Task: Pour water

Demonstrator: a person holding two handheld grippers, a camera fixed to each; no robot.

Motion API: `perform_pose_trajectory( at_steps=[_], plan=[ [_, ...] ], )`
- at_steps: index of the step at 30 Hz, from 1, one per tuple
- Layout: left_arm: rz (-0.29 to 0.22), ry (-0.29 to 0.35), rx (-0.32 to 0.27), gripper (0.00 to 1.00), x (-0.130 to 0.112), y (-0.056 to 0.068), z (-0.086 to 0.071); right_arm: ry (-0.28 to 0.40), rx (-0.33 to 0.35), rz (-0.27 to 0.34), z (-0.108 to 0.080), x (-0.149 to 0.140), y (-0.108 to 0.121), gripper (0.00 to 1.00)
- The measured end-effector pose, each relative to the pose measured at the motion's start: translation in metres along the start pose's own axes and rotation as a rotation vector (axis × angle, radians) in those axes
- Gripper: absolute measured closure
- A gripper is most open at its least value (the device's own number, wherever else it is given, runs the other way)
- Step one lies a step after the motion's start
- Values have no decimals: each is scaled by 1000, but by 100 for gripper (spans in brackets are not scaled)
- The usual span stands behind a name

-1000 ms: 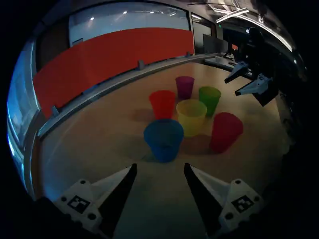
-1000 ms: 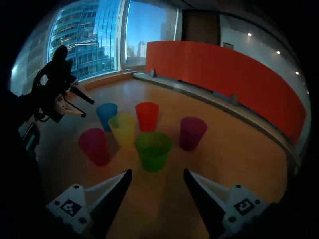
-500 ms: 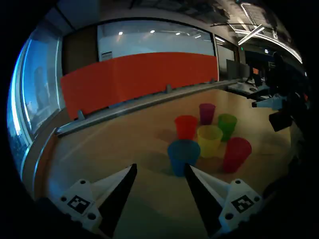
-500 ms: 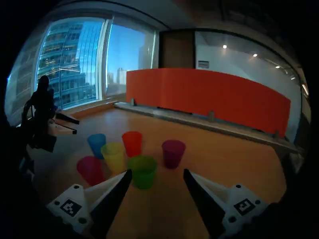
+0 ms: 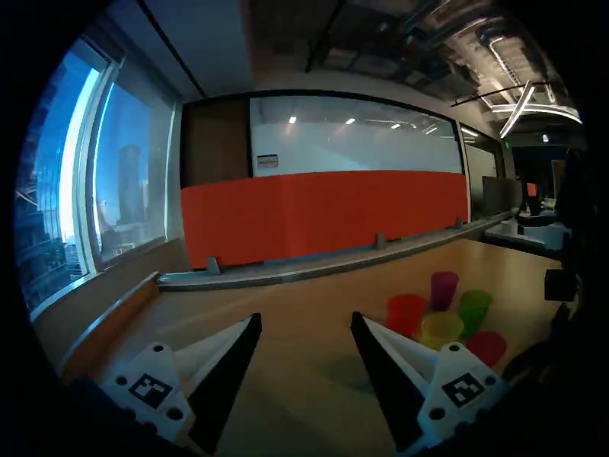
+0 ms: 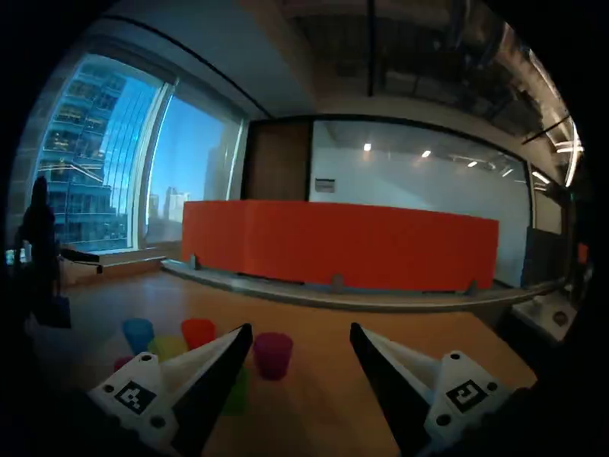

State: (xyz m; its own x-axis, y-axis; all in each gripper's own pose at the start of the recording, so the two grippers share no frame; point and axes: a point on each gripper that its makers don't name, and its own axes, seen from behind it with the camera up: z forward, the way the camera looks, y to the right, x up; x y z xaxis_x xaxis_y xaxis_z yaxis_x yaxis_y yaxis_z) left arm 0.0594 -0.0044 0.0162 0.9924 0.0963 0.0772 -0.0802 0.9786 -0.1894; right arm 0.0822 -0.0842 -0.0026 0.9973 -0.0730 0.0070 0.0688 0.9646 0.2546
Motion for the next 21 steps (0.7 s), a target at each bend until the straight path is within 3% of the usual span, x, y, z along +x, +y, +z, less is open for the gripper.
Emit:
perform_pose_trajectory(
  at_steps=[6,11,17,21],
  plan=[
    [-21,56,67,13,12,-10,-4,86,-118,8,-4,19,23,1],
    [-18,95,124,13,21,-17,-9,115,-192,38,-8,25,39,1],
    [-21,99,160,13,17,-19,-7,125,-226,42,-10,27,47,1],
    [-14,83,208,13,15,-29,-8,130,-232,42,-10,31,46,1]
  ],
)
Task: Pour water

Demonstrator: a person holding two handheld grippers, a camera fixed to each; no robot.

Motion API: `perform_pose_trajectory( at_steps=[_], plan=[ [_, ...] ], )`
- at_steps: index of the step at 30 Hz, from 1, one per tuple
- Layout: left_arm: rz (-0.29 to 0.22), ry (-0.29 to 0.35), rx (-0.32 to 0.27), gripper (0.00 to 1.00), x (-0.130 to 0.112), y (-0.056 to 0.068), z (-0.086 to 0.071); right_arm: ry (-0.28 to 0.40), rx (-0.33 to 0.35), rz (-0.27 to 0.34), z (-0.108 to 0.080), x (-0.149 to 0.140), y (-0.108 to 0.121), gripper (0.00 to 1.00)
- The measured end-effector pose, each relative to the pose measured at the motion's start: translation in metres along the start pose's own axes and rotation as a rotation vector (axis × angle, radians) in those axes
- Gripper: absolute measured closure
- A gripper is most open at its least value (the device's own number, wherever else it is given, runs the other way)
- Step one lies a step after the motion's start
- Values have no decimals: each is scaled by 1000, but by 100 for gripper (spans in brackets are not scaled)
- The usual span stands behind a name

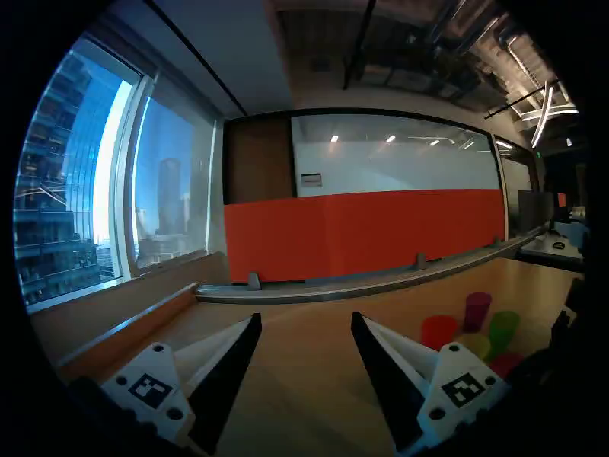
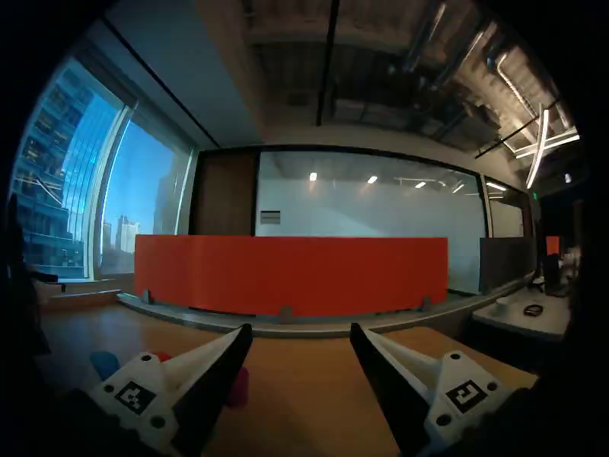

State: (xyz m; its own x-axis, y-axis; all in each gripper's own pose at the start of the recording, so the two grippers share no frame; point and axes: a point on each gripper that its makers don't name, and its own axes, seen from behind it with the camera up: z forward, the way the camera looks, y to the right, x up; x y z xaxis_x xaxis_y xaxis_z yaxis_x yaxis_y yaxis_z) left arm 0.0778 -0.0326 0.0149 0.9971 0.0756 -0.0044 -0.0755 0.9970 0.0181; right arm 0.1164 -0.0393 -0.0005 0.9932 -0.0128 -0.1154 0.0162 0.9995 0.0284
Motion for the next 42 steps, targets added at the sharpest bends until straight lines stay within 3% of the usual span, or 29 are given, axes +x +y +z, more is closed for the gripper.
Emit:
perform_pose_trajectory(
  at_steps=[9,17,24,32,42],
  plan=[
    [5,67,18,13,18,2,-10,2,-11,-7,-1,3,-6,1],
    [-5,97,38,13,17,2,-20,-9,-14,-6,-6,-4,-7,1],
    [-4,109,62,13,7,1,-26,-11,-22,15,-7,-5,-1,1],
    [-12,85,65,13,-19,5,-27,-20,-25,50,-11,-10,2,1],
    [-32,60,59,13,-43,16,-22,-50,-38,27,-13,-16,5,1]
  ],
)
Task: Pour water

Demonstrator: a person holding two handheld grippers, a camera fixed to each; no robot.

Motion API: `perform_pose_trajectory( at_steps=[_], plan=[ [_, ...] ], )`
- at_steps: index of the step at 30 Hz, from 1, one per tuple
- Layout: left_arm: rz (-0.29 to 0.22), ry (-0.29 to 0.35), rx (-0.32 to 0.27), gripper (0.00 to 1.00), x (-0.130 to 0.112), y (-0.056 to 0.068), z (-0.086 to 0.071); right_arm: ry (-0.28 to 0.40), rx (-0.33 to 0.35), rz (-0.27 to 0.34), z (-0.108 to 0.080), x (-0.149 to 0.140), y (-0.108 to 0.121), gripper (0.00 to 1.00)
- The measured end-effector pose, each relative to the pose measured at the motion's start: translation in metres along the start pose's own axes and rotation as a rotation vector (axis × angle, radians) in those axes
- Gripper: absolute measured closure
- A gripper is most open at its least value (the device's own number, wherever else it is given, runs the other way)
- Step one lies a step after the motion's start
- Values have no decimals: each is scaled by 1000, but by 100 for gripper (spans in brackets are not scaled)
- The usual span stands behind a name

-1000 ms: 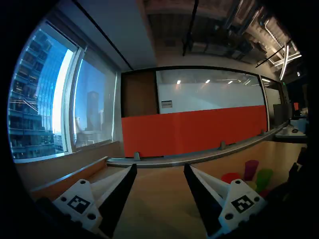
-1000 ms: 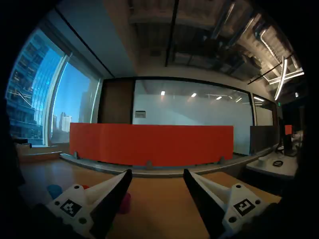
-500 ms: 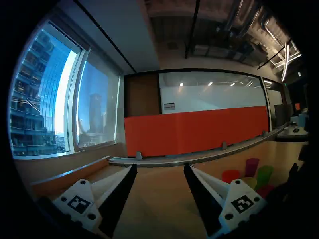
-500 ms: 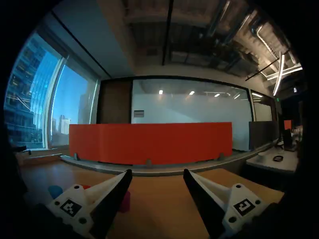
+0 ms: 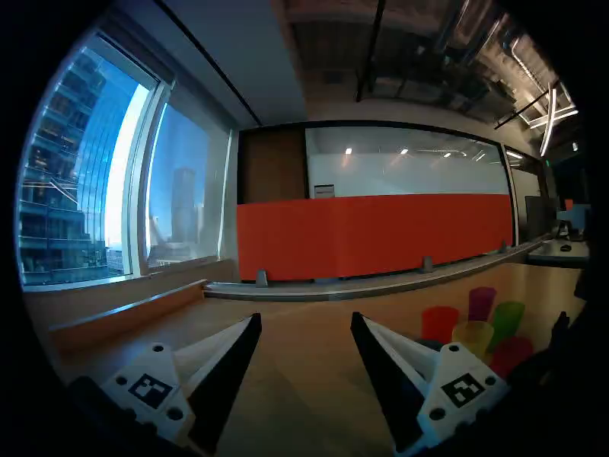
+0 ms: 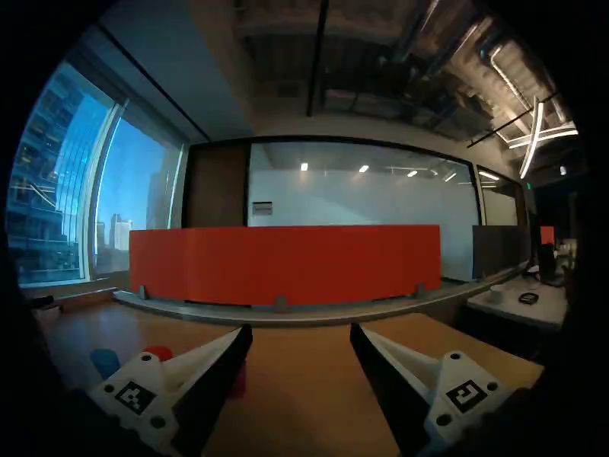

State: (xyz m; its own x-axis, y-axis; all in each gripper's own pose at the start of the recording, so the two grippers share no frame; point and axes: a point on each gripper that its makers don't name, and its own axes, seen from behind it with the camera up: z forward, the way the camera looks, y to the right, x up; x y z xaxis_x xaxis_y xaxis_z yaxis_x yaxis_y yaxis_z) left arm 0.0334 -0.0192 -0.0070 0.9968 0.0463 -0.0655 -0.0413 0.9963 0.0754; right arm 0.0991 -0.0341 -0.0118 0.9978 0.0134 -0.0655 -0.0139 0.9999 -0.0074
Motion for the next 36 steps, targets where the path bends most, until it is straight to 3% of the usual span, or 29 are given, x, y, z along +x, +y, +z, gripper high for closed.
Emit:
perform_pose_trajectory(
  at_steps=[21,36],
  plan=[
    [-57,-38,-23,13,-27,9,4,-10,-16,7,-2,1,9,1],
    [-46,-66,-42,13,-34,14,6,-5,-18,12,-1,2,9,1]
  ],
)
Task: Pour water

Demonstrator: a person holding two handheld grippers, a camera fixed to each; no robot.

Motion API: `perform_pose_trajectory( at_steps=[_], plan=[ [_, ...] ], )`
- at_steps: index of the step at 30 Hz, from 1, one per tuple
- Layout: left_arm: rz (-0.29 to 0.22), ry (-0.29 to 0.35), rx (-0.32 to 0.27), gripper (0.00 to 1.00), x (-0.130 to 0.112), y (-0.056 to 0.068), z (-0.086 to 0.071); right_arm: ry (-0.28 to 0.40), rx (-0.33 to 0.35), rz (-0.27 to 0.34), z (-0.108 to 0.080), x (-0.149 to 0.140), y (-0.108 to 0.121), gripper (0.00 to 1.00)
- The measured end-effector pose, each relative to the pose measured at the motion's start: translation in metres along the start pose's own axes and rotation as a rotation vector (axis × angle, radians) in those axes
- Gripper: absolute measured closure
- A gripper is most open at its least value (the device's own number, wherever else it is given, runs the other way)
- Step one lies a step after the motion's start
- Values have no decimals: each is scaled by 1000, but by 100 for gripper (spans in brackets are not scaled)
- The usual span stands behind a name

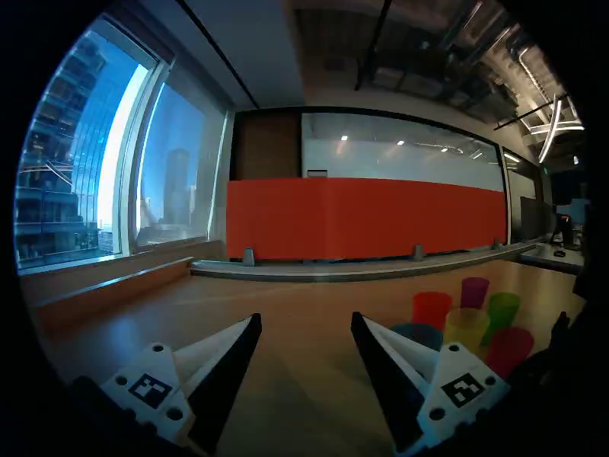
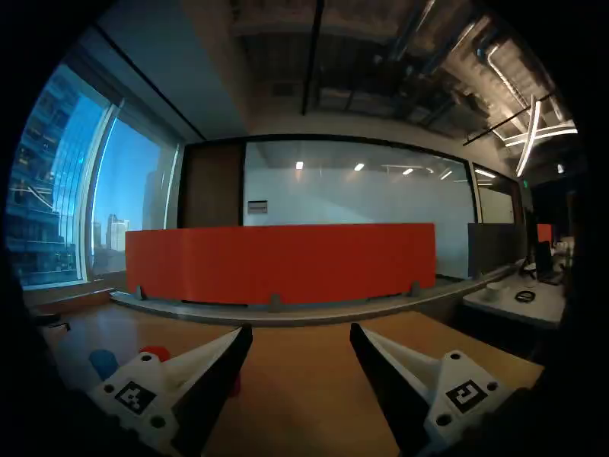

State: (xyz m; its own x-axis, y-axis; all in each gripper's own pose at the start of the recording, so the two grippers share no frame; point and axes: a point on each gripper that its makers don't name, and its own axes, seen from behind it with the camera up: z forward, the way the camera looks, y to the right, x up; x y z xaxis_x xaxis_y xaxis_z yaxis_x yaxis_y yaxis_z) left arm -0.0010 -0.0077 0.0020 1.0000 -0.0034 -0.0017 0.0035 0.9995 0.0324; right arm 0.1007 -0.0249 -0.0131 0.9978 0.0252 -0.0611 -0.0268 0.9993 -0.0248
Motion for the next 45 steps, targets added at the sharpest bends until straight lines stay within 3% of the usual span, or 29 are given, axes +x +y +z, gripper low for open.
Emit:
perform_pose_trajectory(
  at_steps=[14,23,33,45],
  plan=[
    [4,-1,-3,13,0,1,0,6,-6,-16,-4,-3,8,1],
    [4,-2,-3,13,0,2,0,35,13,-53,-6,-3,-1,1],
    [4,-2,-3,13,0,1,0,12,83,-48,-6,-39,-17,1],
    [4,-1,-3,13,0,2,0,-10,62,-23,-1,-69,4,1]
  ],
)
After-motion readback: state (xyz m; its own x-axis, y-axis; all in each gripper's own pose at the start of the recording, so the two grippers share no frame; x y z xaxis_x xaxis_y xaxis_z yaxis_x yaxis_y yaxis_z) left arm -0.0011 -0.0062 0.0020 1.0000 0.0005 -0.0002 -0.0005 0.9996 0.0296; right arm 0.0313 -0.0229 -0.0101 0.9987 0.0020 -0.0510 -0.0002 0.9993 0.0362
